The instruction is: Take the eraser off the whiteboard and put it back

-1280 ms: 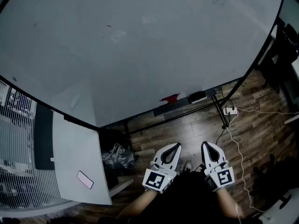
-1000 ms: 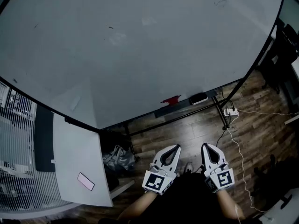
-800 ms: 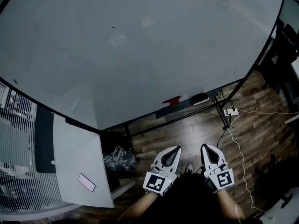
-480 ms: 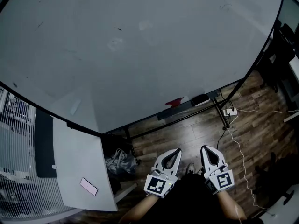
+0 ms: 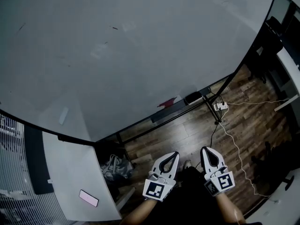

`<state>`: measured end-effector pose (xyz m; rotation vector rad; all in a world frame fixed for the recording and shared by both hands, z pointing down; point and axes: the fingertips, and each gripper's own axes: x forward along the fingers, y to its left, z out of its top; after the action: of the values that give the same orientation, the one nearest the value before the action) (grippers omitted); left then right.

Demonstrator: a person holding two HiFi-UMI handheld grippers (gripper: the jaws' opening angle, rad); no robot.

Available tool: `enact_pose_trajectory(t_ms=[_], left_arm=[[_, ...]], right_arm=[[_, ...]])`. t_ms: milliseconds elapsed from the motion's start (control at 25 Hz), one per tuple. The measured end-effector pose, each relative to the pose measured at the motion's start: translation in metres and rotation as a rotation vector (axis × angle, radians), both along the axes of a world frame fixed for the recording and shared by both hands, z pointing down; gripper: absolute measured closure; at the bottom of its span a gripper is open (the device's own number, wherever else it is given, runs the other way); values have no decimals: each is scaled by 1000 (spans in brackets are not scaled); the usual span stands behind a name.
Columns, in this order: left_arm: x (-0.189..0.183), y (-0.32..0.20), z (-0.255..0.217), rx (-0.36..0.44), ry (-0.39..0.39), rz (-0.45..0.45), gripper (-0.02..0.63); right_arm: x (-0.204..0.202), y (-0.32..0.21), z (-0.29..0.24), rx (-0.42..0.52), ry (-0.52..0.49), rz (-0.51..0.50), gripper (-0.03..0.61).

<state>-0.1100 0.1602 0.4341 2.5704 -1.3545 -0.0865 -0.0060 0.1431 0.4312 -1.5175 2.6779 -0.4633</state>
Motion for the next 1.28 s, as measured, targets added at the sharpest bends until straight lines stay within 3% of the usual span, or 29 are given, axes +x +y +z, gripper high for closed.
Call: enact_pose_trajectory(t_ms=[400,960,1280], left_arm=[[25,-29,0,3,-13,-9,606],[69,-99,-8,39,-103,-173,606],[80,-116,-7,29,-99,-232,606]], right_arm=[[33,-25,7,-46,-74,30,563],[75,-106,18,-23,-65,-149,563],[82,-133,33,-116,-164,-159,563]])
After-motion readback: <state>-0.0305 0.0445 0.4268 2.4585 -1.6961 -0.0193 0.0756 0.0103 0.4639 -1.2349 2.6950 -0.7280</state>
